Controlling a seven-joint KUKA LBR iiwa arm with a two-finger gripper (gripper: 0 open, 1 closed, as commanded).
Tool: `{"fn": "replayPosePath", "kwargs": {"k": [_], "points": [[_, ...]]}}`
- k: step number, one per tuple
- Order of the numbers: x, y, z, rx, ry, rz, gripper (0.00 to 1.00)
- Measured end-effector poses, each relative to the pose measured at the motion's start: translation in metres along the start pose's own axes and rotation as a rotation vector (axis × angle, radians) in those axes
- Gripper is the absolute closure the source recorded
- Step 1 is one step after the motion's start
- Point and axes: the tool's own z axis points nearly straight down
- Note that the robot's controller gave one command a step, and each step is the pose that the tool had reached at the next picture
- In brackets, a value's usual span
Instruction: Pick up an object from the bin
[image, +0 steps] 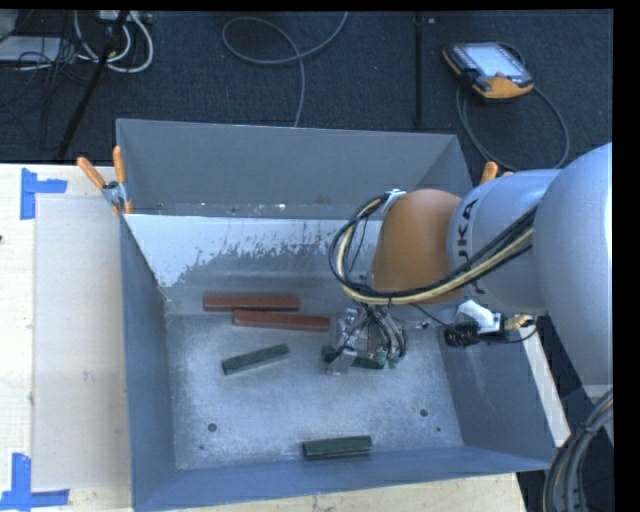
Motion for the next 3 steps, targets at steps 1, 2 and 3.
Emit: {"fn": "replayPosePath", "kwargs": {"k": [1, 2, 3], "points": [[-0.012, 0.015, -0.127, 0.0, 0.0, -0.018, 1.0], [-0.012, 0.015, -0.126, 0.0, 0.001, -0.018, 1.0], [-0.011, 0.007, -0.142, 0.002, 0.009, -0.122, 1.0]]}}
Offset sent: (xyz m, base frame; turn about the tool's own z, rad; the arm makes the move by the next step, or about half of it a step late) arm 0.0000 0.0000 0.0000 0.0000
